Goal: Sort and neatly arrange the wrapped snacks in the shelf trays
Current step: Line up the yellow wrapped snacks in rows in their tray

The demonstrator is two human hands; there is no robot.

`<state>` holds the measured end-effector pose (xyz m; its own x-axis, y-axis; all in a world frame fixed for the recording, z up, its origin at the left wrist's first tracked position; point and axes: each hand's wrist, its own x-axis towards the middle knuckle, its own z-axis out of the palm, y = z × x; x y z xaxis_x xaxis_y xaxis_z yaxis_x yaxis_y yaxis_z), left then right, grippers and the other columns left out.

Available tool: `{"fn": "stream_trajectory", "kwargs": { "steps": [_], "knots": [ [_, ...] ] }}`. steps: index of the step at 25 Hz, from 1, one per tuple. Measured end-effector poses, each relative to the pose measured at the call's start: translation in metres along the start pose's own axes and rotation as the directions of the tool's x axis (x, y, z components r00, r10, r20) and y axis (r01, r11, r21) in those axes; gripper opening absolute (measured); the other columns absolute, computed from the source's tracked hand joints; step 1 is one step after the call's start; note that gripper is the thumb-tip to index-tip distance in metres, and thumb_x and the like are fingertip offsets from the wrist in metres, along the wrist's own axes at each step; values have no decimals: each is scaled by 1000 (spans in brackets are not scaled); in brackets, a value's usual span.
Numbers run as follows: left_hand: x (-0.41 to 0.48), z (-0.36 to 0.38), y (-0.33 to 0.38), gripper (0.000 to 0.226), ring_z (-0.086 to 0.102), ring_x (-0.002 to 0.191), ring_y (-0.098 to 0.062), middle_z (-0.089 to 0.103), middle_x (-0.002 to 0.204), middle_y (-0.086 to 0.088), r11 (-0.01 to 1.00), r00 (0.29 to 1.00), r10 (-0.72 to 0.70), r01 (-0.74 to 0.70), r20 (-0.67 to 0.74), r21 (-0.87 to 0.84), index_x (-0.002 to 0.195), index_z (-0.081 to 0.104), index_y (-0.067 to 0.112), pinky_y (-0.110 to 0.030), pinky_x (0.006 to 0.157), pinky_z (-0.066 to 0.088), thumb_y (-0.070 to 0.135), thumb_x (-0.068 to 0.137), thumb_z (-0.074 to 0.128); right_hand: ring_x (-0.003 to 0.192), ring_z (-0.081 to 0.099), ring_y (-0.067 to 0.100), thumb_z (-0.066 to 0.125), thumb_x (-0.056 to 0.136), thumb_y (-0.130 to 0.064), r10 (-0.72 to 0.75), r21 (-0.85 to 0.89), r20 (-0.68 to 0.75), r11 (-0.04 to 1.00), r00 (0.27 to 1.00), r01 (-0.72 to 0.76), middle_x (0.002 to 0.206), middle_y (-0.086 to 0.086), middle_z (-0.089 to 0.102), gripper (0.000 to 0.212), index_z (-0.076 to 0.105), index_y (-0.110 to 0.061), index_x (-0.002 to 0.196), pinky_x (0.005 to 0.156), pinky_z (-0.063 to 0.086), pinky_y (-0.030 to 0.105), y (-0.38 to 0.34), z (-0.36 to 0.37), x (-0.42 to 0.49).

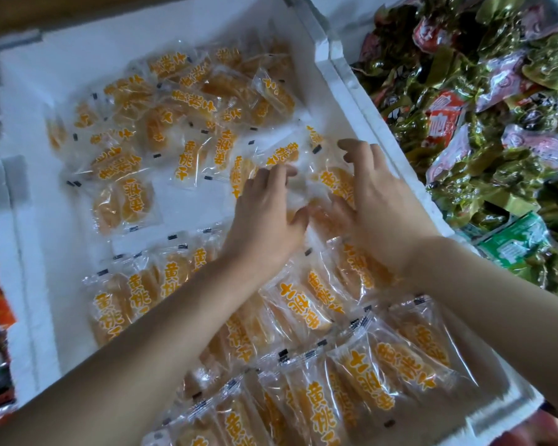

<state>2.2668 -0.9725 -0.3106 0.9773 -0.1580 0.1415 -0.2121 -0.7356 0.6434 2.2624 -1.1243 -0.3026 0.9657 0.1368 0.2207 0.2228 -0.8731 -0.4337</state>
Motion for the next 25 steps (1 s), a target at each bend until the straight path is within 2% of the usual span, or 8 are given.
{"fn": "stream_trajectory", "kwargs": {
  "steps": [2, 4, 8, 10, 14, 19, 22, 25],
  "knots": [
    [-9, -3, -13, 51, 41, 122, -27, 48, 131, -7, 968, 996, 39, -58, 81, 244, 133, 45, 10, -35, 100, 31, 24, 88, 64, 101, 56, 36, 51, 95, -23, 41, -196, 97, 980, 994, -21, 130, 12, 36, 58, 21, -10, 143, 68, 40, 35, 7, 7, 5],
    [-14, -6, -21, 51, 39, 122, -25, 44, 132, -4, 954, 992, 26, -61, 123, 293, 135, 45, 12, -33, 98, 31, 30, 90, 60, 106, 54, 35, 54, 94, -21, 64, -316, 134, 949, 989, -18, 127, 15, 41, 60, 24, -5, 144, 69, 46, 38, 12, 16, 7],
    [-13, -4, -24, 45, 48, 113, -30, 52, 121, -9, 946, 985, 110, -144, 130, 291, 126, 54, 7, -38, 93, 38, 27, 87, 65, 81, 60, 31, 79, 68, -18, -60, -587, 84, 804, 995, 98, 89, 14, 61, 36, 65, 0, 95, 61, 48, 33, 17, 28, 1],
    [-9, -4, -25, 39, 49, 109, -30, 52, 116, -11, 958, 989, 115, -136, 95, 254, 121, 55, 6, -39, 91, 40, 22, 87, 65, 92, 57, 34, 70, 76, -17, -78, -518, 76, 849, 994, 106, 101, 18, 60, 36, 61, 2, 105, 75, 46, 37, 13, 23, 6],
    [13, -14, -36, 39, 48, 114, -33, 45, 123, -18, 987, 993, 16, 3, -119, 158, 122, 49, 4, -40, 97, 40, 14, 87, 64, 122, 40, 36, 41, 97, -20, -25, -344, 107, 937, 994, 61, 139, 20, 35, 52, 22, 0, 142, 102, 31, 37, 1, 35, 45],
    [58, -12, -58, 52, 56, 107, -24, 53, 122, -9, 930, 930, -367, 367, -5, -24, 126, 44, 7, -25, 78, 42, 24, 84, 70, 121, 39, 33, 45, 94, -3, 97, -362, 169, 932, 981, -29, 136, 16, 34, 51, 23, -1, 140, 98, 35, 35, -10, 48, 86],
    [69, -17, -63, 46, 57, 94, -19, 59, 113, -4, 919, 920, -392, 392, -17, 25, 122, 50, 5, -18, 68, 36, 21, 84, 68, 117, 41, 36, 48, 90, -3, 83, -268, 164, 963, 983, -37, 133, 16, 33, 51, 30, -8, 138, 96, 41, 41, -13, 49, 93],
    [64, -22, -63, 28, 58, 90, -23, 63, 109, -9, 930, 930, -364, 366, -59, 42, 114, 55, 4, -24, 70, 40, 20, 91, 59, 116, 38, 34, 48, 88, -8, 55, -133, 103, 990, 993, -42, 130, 14, 33, 46, 36, -10, 133, 93, 42, 42, -20, 42, 88]
  ]
}}
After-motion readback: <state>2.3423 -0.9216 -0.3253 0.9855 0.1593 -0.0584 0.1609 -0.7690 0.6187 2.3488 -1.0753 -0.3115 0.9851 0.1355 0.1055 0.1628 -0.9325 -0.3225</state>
